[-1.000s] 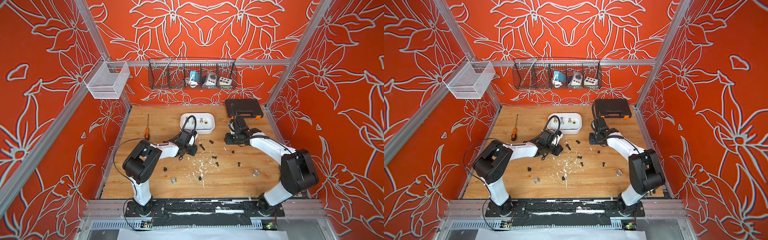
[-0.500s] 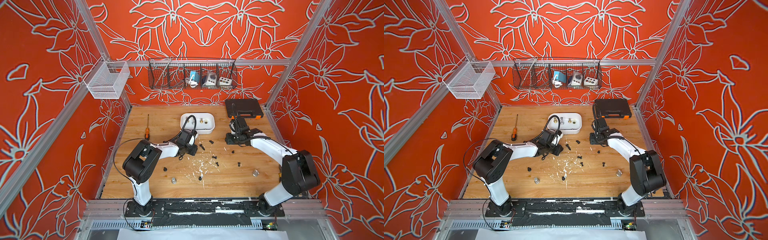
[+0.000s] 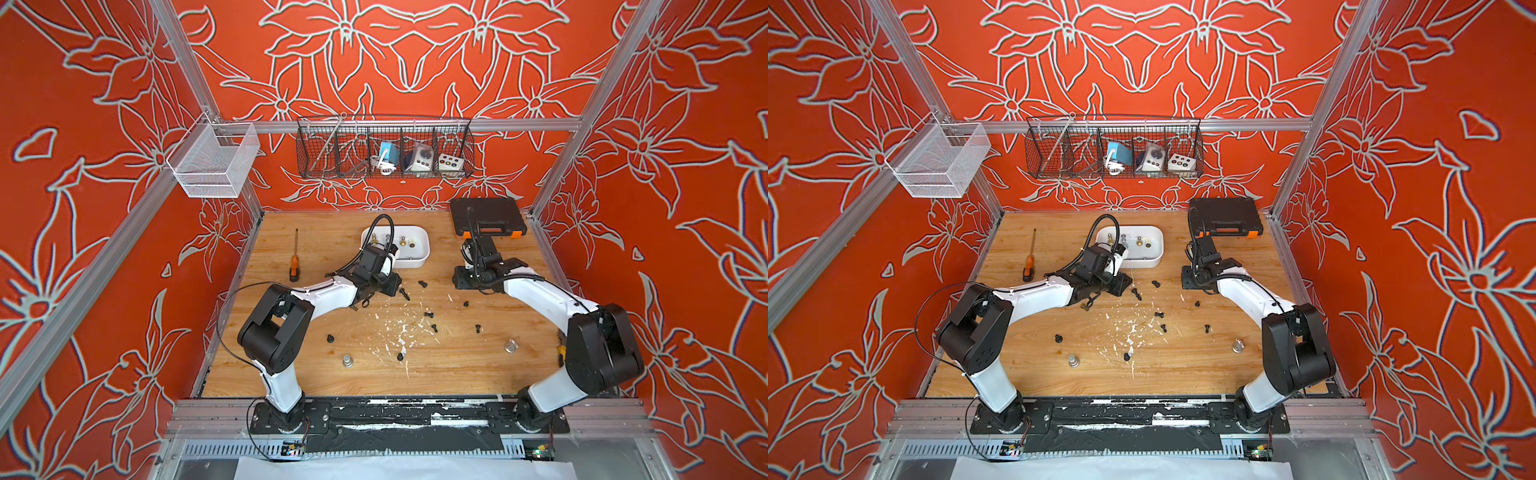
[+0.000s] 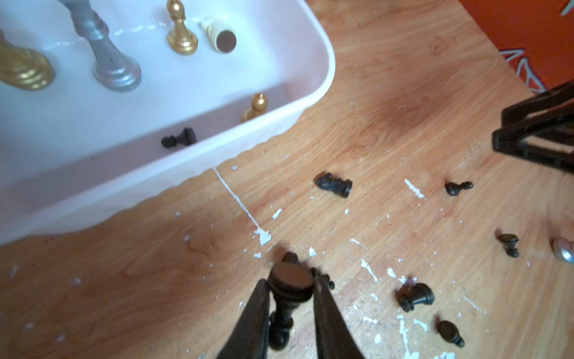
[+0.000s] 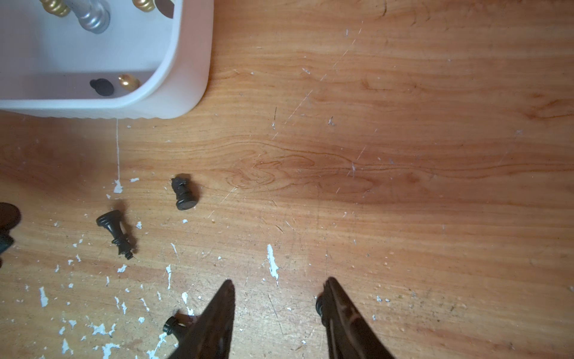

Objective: Put the chess pieces into the storage box
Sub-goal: Pick up the chess piece at the center of the board, then place the chess piece in the storage box.

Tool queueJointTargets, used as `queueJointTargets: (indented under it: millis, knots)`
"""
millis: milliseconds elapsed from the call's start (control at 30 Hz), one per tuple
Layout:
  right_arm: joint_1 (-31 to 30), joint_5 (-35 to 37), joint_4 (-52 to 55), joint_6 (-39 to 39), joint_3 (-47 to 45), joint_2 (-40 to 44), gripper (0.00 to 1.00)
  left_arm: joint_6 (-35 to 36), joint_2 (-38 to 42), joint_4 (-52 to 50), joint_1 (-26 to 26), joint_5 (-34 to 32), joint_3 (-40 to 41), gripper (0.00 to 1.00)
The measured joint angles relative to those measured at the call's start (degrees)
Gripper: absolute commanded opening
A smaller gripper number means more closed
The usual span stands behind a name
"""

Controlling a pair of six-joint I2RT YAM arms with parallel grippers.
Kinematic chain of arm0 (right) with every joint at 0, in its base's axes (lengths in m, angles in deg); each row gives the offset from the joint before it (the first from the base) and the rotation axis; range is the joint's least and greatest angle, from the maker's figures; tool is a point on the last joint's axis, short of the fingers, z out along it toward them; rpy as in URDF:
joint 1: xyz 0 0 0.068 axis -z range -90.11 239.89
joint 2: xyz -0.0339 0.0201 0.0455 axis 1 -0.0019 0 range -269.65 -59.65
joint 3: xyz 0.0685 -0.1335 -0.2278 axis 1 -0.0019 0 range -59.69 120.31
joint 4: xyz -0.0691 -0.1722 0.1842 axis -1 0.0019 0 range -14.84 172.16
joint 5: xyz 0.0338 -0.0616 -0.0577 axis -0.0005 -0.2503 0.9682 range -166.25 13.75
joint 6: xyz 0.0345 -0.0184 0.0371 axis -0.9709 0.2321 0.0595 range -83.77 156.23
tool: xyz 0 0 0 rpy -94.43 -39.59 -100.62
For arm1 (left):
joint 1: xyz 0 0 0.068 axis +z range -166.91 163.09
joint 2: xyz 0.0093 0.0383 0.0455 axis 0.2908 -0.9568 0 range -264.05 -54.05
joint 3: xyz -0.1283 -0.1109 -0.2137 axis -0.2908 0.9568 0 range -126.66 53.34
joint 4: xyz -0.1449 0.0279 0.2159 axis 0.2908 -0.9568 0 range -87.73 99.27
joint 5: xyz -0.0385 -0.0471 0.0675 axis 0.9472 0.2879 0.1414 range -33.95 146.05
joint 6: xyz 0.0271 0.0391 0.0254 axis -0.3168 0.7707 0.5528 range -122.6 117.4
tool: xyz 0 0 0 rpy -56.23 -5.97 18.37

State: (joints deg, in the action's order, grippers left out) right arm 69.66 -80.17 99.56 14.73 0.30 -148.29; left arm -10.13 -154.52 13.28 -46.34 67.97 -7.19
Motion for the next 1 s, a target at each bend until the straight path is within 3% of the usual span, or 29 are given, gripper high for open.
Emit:
queueJointTargets:
  millis: [300, 633, 1000]
  knots:
    - [0.11, 0.04, 0.04, -0.07, -0.98, 1.09, 0.49, 0.0, -1.73, 0.04, 1.05, 0.83, -8.22, 0.26]
    - [0.55, 0.44, -0.02, -0.31, -2.25, 3.06, 0.49, 0.04, -9.68, -1.03, 6.36, 2.25, -16.68, 0.26]
    - [0.74, 0.55, 0.0, -0.33, -2.91, 3.56, 0.49, 0.22, -10.73, -1.84, 7.21, 3.28, -18.01, 0.27]
